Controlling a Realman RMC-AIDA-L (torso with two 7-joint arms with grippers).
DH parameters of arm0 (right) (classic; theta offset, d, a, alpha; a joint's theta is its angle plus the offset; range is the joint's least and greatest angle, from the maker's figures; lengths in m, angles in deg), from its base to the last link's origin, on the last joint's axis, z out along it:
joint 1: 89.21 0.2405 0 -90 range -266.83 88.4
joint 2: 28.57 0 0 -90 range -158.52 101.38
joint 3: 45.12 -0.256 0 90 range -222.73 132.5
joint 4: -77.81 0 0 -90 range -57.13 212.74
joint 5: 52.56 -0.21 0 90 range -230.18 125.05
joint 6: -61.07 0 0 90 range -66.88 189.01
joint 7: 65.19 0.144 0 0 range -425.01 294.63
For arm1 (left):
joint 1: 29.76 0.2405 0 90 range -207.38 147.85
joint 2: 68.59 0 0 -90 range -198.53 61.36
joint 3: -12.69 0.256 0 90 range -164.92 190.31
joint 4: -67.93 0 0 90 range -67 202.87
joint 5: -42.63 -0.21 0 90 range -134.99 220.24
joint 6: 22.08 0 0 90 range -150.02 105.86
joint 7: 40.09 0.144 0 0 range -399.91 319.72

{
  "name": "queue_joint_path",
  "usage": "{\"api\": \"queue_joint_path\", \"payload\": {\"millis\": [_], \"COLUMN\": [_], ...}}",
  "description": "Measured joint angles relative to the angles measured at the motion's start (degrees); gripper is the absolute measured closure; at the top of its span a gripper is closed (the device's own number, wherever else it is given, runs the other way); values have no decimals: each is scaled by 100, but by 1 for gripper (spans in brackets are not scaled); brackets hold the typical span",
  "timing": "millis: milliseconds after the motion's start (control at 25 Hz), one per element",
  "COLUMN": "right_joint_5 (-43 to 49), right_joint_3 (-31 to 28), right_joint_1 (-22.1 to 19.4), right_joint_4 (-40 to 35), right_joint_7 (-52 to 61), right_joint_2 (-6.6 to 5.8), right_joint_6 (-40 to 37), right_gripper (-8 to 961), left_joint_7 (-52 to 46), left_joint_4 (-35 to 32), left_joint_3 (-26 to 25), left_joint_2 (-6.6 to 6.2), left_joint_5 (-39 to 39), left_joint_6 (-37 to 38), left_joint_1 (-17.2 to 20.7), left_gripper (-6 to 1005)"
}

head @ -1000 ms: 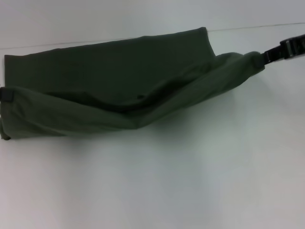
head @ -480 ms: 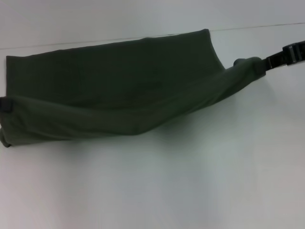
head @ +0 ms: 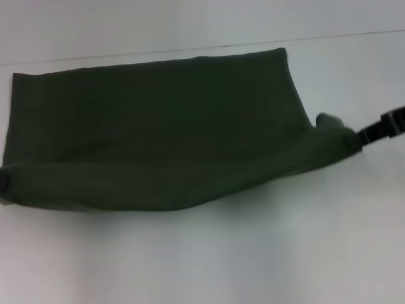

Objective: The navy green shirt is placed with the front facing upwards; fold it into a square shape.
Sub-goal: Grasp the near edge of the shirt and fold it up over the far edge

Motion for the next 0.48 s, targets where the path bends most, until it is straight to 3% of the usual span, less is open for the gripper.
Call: {"api": "queue_joint_path", "payload": {"millis": [200, 480], "right_joint_5": [-32, -179], "right_joint_3": [508, 1352], "right_joint_1": [-226, -436], "right_joint_4": [-13, -24], "right_joint_7": [203, 603], "right_joint_2": [25, -57], "right_joint_6": [-37, -70], "right_gripper": [933, 933], "left_joint_7": [-24, -176], "left_joint_4": [8, -40], "left_joint_3": [47, 400], "left_joint_2": [29, 36], "left_joint_5": [-198, -391], "left_joint_6": [148, 247], "left_joint_1": [114, 276], "left_gripper": [988, 989]}}
